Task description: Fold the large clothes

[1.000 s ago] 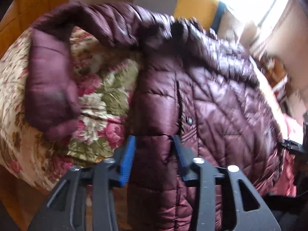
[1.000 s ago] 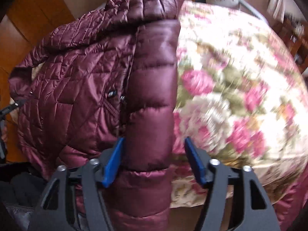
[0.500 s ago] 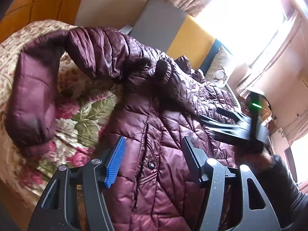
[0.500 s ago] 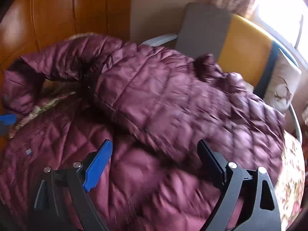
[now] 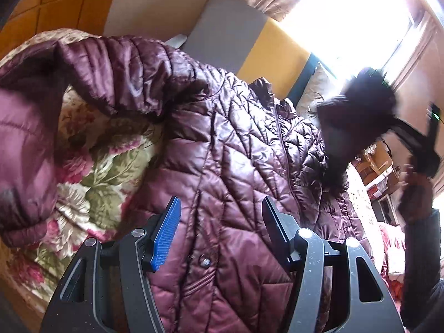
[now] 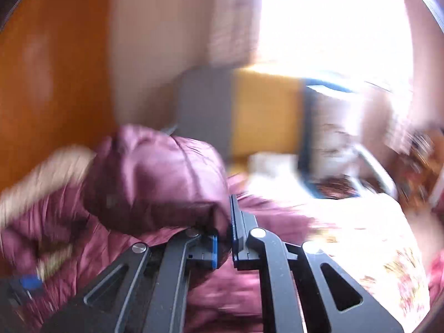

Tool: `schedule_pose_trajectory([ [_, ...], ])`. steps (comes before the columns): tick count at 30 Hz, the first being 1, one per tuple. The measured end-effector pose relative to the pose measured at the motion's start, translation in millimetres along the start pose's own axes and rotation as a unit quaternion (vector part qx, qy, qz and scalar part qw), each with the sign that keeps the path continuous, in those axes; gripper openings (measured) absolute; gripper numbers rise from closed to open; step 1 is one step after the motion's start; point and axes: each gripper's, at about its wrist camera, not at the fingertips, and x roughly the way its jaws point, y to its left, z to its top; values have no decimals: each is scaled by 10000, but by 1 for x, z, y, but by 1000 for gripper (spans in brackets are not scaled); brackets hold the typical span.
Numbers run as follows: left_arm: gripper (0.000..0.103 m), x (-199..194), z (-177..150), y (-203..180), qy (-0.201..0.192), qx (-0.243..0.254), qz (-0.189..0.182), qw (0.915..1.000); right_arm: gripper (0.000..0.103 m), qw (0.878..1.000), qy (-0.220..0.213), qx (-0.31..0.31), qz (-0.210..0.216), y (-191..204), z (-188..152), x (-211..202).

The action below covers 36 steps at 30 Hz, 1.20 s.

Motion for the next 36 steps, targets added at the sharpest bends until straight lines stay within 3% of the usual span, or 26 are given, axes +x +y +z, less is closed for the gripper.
schedule_pose_trajectory([
  [2,59,4,1,-2,34,14,24,10000,6,9959,-301,589,-611,-73,13,-25],
  [5,60,11,2,-2,132,-81,53,9999,6,9804,-391,1415,-1315,-165,8,-48],
  [8,59,13,3,-1,187,-124,200,9995,6,9540,-182,2062,-2168,-248,-21,-55],
  [11,59,12,5,5,197,-251,288,9991,5,9195,424,2797,-2729,-319,-75,-44],
  [16,59,1,8,23,132,-516,504,9973,5,8676,1435,3786,-2887,-352,-178,-8],
  [18,61,-10,9,33,41,-557,701,9960,6,8612,1465,3911,-2898,-351,-193,-4],
  [19,73,-16,9,39,6,-599,822,9948,6,8593,1425,4004,-2846,-351,-198,-5],
  [21,82,-34,8,54,-204,-766,1144,9903,13,8584,1326,4144,-2718,-345,-204,-17],
  [22,82,-43,8,62,-308,-867,1245,9880,21,8571,1319,4176,-2713,-347,-204,-22],
  [23,82,-52,7,75,-345,-1017,1282,9859,66,8569,1230,4217,-2696,-347,-201,-30],
  [24,82,-58,6,85,-376,-1132,1333,9839,101,8579,1004,4253,-2704,-344,-200,-42],
  [28,83,-86,-2,124,-636,-1453,1922,9685,99,8708,833,3991,-2749,-329,-177,-80],
  [31,90,-97,-10,151,-766,-1479,2475,9545,100,8885,738,3697,-2614,-302,-164,-94],
  [34,90,-99,-13,170,-755,-1632,2405,9539,100,9159,830,3241,-2216,-258,-148,-89],
  [36,91,-93,-13,186,-780,-1868,2058,9574,100,9343,947,2906,-1835,-217,-138,-76],
])
